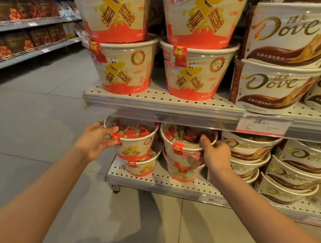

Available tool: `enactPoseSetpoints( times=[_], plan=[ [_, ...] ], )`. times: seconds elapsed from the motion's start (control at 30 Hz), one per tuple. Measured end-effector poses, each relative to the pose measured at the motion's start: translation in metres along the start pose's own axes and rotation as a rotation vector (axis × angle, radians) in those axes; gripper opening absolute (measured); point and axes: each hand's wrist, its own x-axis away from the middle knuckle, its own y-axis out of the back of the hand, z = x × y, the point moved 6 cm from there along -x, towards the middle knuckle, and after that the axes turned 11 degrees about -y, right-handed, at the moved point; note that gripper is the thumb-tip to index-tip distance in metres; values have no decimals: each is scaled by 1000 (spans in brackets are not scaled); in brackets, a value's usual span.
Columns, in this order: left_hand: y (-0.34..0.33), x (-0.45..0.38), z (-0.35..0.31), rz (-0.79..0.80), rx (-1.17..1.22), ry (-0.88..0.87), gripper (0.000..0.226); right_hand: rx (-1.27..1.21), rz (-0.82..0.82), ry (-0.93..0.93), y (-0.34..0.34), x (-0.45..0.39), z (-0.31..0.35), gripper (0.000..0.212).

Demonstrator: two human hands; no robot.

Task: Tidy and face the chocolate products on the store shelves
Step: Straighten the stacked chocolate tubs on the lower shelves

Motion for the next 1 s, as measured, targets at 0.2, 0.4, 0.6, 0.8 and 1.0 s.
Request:
enactPoseSetpoints(
  times=[0.2, 0.4, 0.6, 0.8, 1.0],
  plan=[
    [-8, 21, 19, 33, -47, -198, 22, 51, -98, 109, 7, 14, -20, 31],
    [-10, 27, 59, 41, -514, -239, 101, 283, -187, 226, -3, 28, -49, 71],
    [-20, 7, 77, 32, -460, -274, 100, 237, -79, 263, -20, 10, -51, 107],
    [-18, 4, 77, -23, -473, -285, 94, 246, -174, 244, -18, -5, -49, 106],
    [-22, 8, 81, -20, -471, -318, 94, 348, -377, 226, -25, -5, -45, 113]
  ],
)
